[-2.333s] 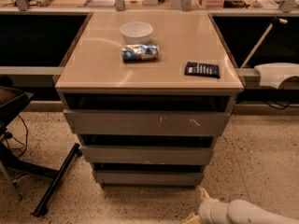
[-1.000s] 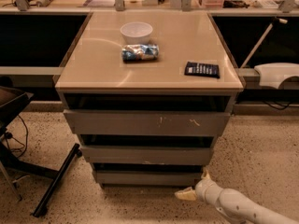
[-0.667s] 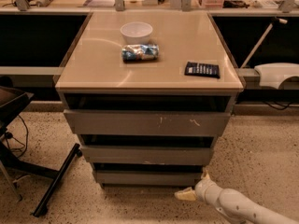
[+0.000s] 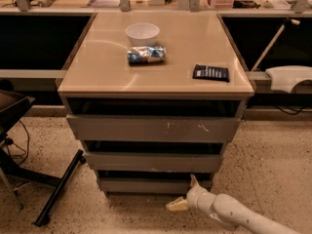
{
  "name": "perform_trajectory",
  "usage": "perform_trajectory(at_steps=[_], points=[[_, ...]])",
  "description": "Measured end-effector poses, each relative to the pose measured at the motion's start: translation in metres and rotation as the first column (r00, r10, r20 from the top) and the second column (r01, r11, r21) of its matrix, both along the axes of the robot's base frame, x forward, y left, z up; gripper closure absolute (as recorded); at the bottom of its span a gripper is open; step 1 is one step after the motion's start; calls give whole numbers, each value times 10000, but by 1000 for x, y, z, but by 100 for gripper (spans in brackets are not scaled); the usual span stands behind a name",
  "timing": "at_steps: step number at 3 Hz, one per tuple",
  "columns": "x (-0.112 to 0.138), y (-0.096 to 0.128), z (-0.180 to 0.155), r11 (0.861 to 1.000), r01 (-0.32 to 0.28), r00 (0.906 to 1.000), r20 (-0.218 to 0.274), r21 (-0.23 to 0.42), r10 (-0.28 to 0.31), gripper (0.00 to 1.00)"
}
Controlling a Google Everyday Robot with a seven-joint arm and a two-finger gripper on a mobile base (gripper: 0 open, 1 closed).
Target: Open bottom drawer
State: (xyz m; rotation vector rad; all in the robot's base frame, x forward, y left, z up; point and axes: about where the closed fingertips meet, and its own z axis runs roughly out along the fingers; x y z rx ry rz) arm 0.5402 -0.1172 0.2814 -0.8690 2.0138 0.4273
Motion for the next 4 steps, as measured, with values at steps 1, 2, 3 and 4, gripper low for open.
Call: perform_trajectory(at_steps=[1, 2, 3, 4], points=[[18, 45, 7, 9973, -662, 9961, 602, 306, 642, 0], [19, 48, 8, 9972, -672, 9959, 631, 340, 650, 0], [23, 47, -21, 9969, -650, 9979, 97, 434, 646, 0], [46, 39, -80, 9977, 120, 9965, -835, 673, -64, 0]])
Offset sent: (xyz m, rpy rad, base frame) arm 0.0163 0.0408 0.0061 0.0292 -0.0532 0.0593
